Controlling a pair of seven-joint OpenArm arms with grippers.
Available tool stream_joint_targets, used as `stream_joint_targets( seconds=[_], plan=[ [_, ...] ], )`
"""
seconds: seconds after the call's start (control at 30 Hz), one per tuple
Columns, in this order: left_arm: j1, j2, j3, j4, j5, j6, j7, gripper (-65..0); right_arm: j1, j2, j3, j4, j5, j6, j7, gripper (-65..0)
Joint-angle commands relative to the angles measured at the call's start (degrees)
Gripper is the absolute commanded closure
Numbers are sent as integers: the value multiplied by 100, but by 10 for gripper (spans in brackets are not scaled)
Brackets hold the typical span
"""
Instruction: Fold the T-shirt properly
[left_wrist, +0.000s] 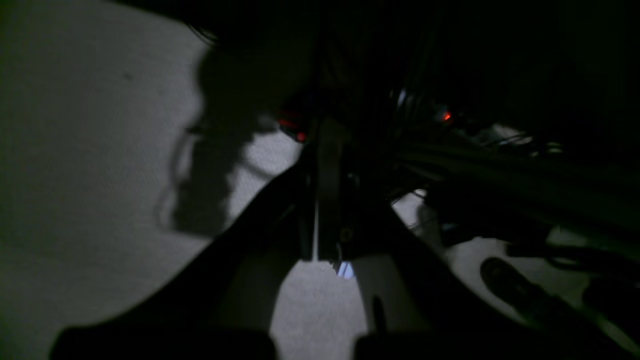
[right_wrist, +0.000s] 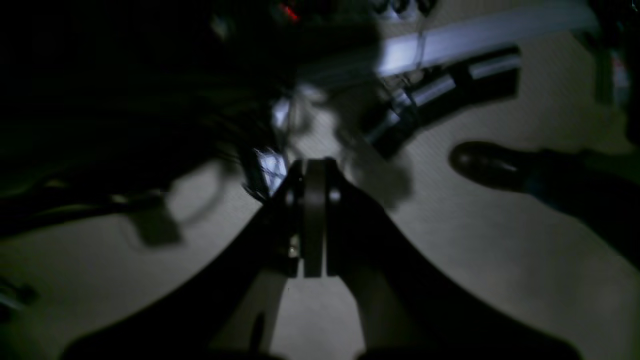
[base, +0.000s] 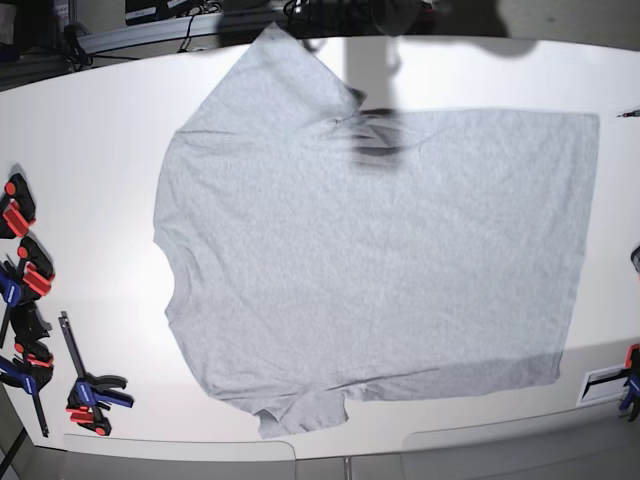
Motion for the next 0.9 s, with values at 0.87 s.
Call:
stream_joint_targets(
  seconds=[0.87],
  plan=[
    [514,-264,-2918,2430,-3189,-3009,2625,-60,-103,-1733,2876,3591,4317,1897,-1403,-24]
  ],
)
